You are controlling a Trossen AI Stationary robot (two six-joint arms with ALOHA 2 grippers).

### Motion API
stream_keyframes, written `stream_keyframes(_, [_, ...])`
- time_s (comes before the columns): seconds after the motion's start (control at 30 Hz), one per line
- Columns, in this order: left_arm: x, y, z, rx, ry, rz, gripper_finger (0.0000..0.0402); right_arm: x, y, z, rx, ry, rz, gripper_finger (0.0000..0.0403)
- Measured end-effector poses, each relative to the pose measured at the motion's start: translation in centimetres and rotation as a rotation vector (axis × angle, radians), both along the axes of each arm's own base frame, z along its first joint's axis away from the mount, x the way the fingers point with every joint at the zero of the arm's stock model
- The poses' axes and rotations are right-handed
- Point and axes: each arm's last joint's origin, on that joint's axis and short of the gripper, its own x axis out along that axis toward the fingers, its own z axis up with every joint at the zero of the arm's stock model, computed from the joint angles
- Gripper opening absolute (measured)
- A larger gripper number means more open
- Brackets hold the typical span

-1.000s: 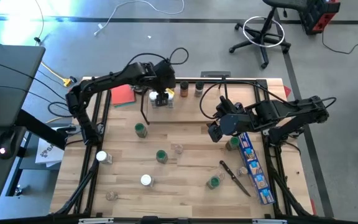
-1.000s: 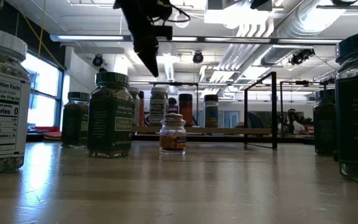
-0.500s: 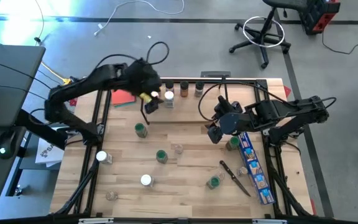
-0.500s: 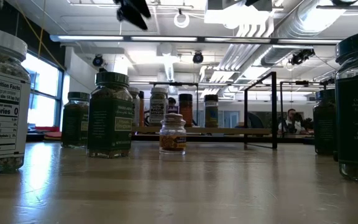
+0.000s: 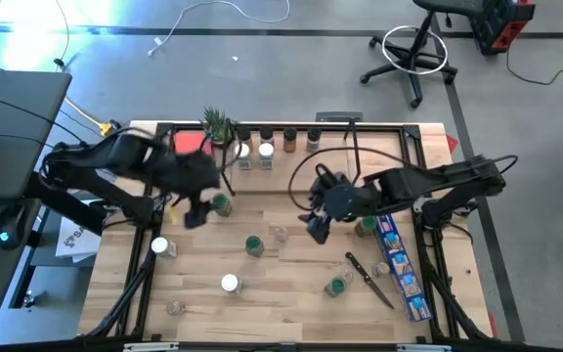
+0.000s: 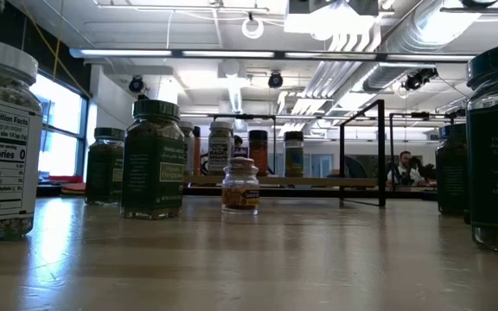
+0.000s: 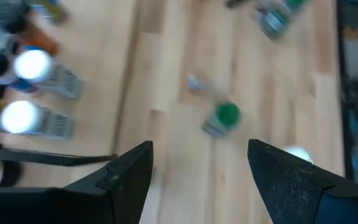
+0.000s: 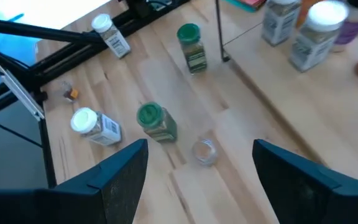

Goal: Shelf spices
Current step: Put the white seasoning bottle on the shelf aligned with the black seasoning bottle

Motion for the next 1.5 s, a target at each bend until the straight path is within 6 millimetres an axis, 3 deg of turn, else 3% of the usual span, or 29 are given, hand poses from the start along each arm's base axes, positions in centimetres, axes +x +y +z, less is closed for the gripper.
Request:
stream_keyframes(0.17, [-3.5,-2.3,-1.3,-0.047,-0.003,-0.002,0.0257,2.0,0.7,-1.5,0.052,-0.001,0.047,0.0283])
stream_keyframes(0.37, [-6.4,-4.1,-5.9,-0.11,0.024,0.054,0.0257,2.9,1.0,-2.1,0.102,-0.021,0.019,0.0283])
stream_keyframes(0.63, [-4.5,-8.4,-11.5,-0.271,0.01,-0.004,0.0257,3.4,1.1,-1.4,0.034,-0.101,0.101,0.0283])
stream_keyframes(0.97, [-2.3,-12.5,-15.2,-0.335,0.159,0.043,0.0257,4.2,1.3,-0.9,-0.072,-0.177,0.201,0.0283])
stream_keyframes(1.2, [-1.9,-14.1,-16.6,-0.377,0.233,0.058,0.0255,4.3,1.8,-1.3,-0.102,-0.166,0.238,0.0283])
stream_keyframes(1.4, [-3.4,-14.8,-16.1,-0.349,0.16,0.064,0.0235,4.9,3.3,-2.2,0.001,-0.176,0.202,0.0283])
stream_keyframes(1.5, [-4.5,-15.2,-15.8,-0.338,0.106,0.044,0.0221,6.2,4.8,-3.4,0.024,-0.209,0.217,0.0283])
